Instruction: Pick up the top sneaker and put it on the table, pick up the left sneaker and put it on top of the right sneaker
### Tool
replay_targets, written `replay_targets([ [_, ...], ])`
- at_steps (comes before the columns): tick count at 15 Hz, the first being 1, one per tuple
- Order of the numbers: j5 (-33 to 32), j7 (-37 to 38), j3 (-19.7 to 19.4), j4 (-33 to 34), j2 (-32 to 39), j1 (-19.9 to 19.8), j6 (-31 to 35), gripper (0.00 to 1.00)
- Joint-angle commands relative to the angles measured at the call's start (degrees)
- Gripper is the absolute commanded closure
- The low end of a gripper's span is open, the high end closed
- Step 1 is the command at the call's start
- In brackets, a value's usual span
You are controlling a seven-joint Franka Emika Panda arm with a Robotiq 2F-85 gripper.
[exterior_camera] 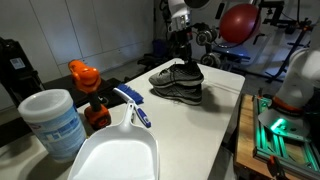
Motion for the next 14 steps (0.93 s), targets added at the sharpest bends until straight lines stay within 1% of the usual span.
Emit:
replay_targets([
  [1, -0.2, 0.8, 0.1, 2.3, 1.2, 0.1, -3.4, 0.56],
  [2, -0.4, 0.9, 0.0, 2.6, 1.3, 0.1, -4.0, 0.63],
  [3, -0.4, 0.9, 0.0, 2.7, 1.3, 0.1, -4.2, 0.72],
  [5, -0.4, 0.9, 0.0, 3.3, 1.4, 0.1, -4.7, 0.85],
  [6, -0.3, 0.8, 0.0, 3.7, 1.6, 0.1, -5.0, 0.94],
  [7, -0.3, 0.8, 0.0, 4.0, 1.8, 0.1, -5.2, 0.98],
  [8, -0.3, 0.7, 0.1, 4.3, 2.0, 0.1, -5.2, 0.99],
  [9, -0.6, 0.7, 0.1, 4.5, 2.2, 0.1, -5.5, 0.96],
  [10, -0.6, 0.8, 0.0, 4.6, 2.2, 0.1, -5.6, 0.96],
  [11, -0.6, 0.9, -0.1, 4.5, 1.8, 0.0, -5.7, 0.99],
  [12, -0.6, 1.0, -0.2, 4.5, 1.7, -0.1, -5.7, 0.98],
  [14, -2.8, 2.7, -0.5, 3.7, 0.0, 0.0, -5.4, 0.98],
])
